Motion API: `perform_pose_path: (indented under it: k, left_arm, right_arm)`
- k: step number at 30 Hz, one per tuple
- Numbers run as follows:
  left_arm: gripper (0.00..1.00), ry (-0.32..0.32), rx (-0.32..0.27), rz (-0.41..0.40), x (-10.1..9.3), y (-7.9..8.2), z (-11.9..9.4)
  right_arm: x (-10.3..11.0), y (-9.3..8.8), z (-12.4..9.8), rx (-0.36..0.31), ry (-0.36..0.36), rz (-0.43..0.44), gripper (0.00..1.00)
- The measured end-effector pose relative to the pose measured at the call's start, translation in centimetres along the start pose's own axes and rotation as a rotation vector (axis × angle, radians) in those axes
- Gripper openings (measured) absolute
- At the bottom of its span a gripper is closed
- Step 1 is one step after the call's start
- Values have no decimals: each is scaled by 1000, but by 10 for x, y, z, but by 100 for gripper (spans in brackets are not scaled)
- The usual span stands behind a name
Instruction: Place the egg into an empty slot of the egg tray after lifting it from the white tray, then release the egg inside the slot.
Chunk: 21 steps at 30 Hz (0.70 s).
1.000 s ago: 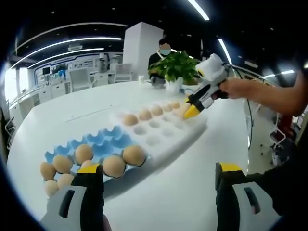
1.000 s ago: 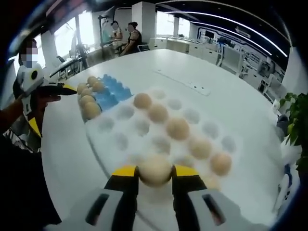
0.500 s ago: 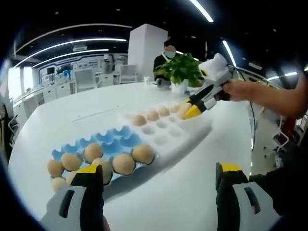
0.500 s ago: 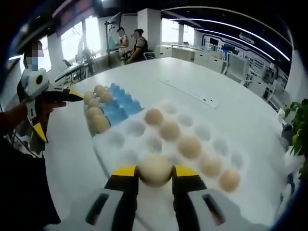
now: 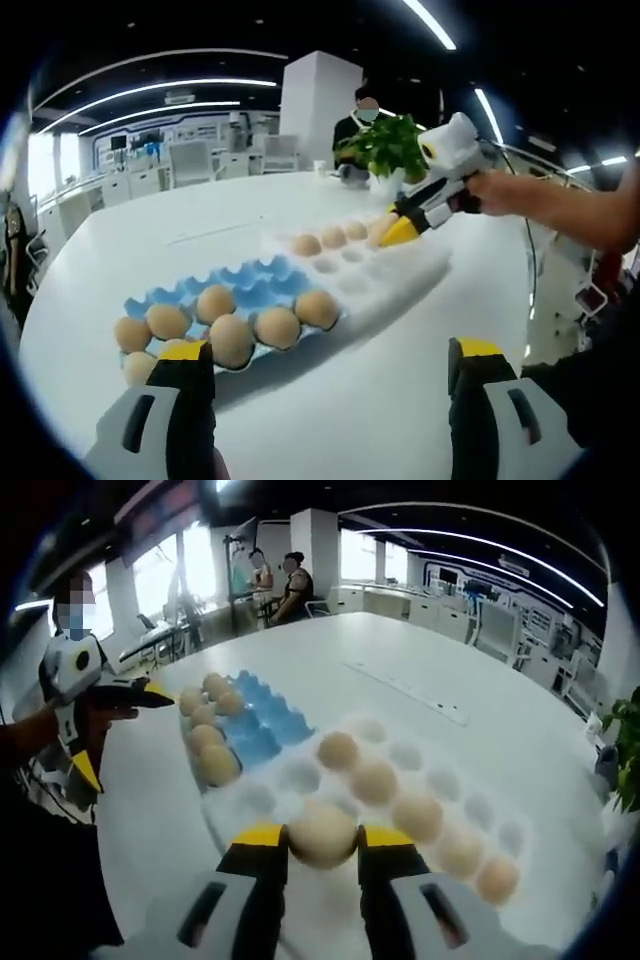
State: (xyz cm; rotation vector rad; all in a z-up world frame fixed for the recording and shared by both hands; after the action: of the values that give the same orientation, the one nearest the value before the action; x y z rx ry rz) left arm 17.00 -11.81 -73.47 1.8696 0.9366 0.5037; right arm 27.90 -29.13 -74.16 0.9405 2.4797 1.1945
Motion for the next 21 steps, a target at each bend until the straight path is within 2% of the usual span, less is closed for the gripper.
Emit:
perform_pose_path:
  k: [9, 21]
  left_arm:
    - [99, 30, 1, -8, 11, -4, -7]
    - [99, 26, -13, -17, 17, -7, -15]
  right_arm:
    - [15, 13, 18, -16, 35, -14, 28]
    - [34, 25, 36, -25, 79, 7, 28]
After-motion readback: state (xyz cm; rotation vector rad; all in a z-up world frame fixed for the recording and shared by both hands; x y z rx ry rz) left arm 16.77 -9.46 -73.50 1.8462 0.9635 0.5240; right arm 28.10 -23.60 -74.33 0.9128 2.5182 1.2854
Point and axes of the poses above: the point that each gripper's makers call its tool centre point, and the gripper's own axes: z roughly forward along the fingers, x roughly to its left, y roughly out of its top, the point moved 1 cm from there along -z, roughly backward along the fingers, and after that the axes turned 4 degrees about z, right-handed, at the moved point
